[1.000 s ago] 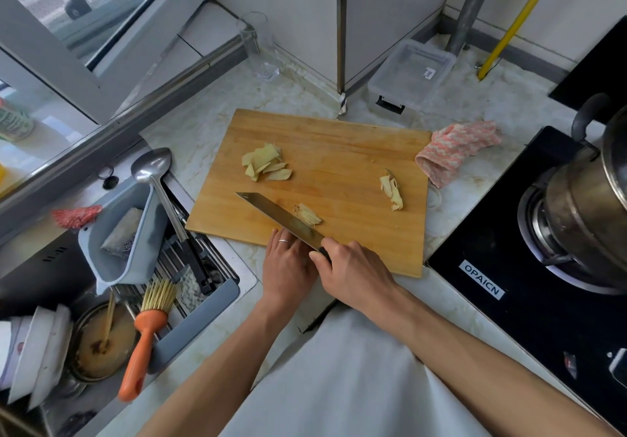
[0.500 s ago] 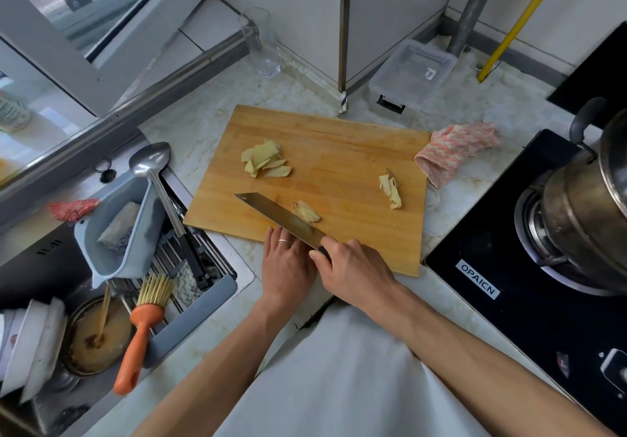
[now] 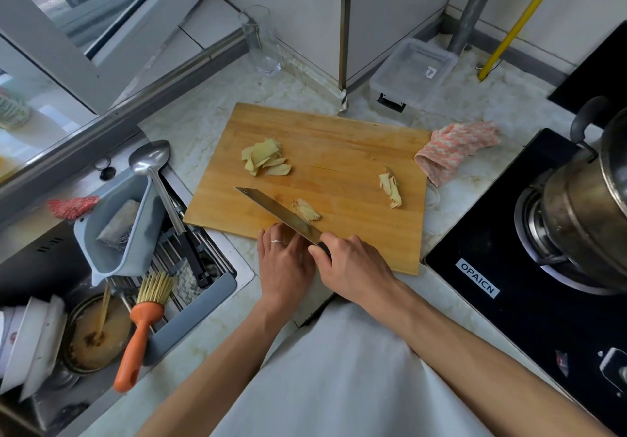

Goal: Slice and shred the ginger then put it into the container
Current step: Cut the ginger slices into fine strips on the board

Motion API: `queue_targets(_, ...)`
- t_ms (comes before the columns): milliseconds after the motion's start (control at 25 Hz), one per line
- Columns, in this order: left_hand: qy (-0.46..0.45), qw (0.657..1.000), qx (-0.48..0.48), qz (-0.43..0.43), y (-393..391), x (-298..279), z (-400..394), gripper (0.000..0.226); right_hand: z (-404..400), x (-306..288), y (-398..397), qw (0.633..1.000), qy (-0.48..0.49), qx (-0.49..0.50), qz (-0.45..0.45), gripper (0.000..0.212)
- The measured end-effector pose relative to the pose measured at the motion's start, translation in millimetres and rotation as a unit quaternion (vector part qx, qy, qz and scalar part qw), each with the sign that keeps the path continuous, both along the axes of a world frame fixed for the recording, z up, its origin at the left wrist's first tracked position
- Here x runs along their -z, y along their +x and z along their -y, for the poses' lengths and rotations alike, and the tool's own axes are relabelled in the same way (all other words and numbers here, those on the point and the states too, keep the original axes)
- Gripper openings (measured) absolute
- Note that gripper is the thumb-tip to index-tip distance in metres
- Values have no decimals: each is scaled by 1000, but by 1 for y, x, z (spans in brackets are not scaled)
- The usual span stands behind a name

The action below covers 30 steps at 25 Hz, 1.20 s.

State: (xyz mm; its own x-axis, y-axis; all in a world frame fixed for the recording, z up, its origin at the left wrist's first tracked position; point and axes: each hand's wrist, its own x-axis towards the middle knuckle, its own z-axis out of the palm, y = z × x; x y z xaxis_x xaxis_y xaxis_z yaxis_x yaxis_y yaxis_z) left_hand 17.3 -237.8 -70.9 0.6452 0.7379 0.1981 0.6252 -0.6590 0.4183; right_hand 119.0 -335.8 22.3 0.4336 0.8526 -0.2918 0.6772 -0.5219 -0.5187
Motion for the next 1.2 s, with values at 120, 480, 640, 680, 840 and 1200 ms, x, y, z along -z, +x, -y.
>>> queue_targets(120, 18, 1000, 7, 2, -1, -1, 0, 41, 0, 1, 0, 1000, 3, 1, 3, 34)
queue_targets(480, 16, 1000, 3, -9, 0, 0, 0, 40, 2, 2, 2, 1000, 10, 3, -1, 29)
queue_targets(640, 7, 1000, 12, -5, -3, -2, -1, 40, -4, 9, 3, 1000, 20, 4, 5, 34)
queue_targets(680, -6, 1000, 14, -8, -3, -3, -1, 41, -3, 11, 4, 1000, 26, 8, -10, 35)
queue_targets(840, -72, 997, -12, 0, -2, -16, -12, 29, 6, 11, 19, 986, 86, 86, -117, 41)
queue_targets(1200, -45, 930, 284, -228, 46, -55, -78, 52, 14, 17, 37, 967, 111, 174, -152, 46)
